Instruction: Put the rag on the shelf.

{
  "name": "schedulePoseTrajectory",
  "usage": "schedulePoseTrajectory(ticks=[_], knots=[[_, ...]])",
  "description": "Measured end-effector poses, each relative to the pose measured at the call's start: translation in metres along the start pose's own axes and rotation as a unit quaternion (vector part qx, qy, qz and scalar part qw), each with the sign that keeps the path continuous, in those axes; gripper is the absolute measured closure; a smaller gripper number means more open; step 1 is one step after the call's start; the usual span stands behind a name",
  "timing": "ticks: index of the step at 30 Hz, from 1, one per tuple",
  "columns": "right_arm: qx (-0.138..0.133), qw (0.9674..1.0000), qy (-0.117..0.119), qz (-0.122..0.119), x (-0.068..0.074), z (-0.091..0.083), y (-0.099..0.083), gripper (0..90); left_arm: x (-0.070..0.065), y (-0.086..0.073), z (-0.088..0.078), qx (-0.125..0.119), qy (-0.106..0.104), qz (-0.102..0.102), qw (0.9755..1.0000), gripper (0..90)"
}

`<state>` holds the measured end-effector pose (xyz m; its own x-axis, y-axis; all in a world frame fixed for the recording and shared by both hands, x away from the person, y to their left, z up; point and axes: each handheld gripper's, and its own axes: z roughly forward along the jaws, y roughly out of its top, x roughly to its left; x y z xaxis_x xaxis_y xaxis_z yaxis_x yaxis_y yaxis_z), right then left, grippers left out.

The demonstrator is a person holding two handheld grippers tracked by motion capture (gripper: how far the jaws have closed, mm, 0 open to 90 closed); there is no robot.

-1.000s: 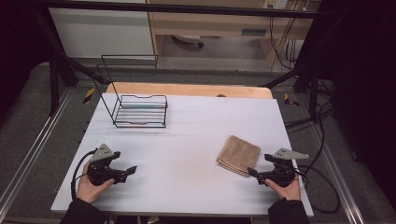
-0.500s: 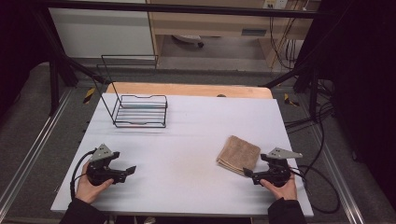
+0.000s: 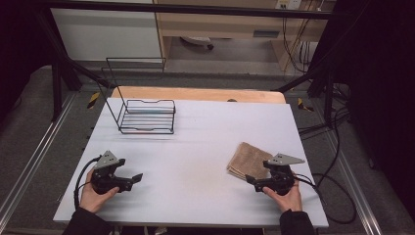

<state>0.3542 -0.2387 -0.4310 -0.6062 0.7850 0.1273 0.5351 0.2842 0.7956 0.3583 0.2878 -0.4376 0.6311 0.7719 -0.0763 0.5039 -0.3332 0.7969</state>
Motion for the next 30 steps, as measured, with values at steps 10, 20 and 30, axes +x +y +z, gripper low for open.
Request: schedulePoseTrajectory(ticks=[10, 20, 30], knots=[[0.02, 0.9993, -0.013, -0.028, 0.014, 0.016, 0.009, 21.0, 0.0, 0.0, 0.0, 0.0, 0.001, 0.001, 1.0, 7.6], [0.032, 0.9983, -0.011, -0.048, 0.027, 0.034, 0.019, 33.8, 0.0, 0.0, 0.0, 0.003, 0.004, 0.002, 1.0, 7.7], [0.065, 0.9943, -0.032, -0.078, 0.034, 0.059, 0.026, 46.1, 0.0, -0.001, 0.0, 0.005, 0.004, 0.004, 1.0, 8.0]])
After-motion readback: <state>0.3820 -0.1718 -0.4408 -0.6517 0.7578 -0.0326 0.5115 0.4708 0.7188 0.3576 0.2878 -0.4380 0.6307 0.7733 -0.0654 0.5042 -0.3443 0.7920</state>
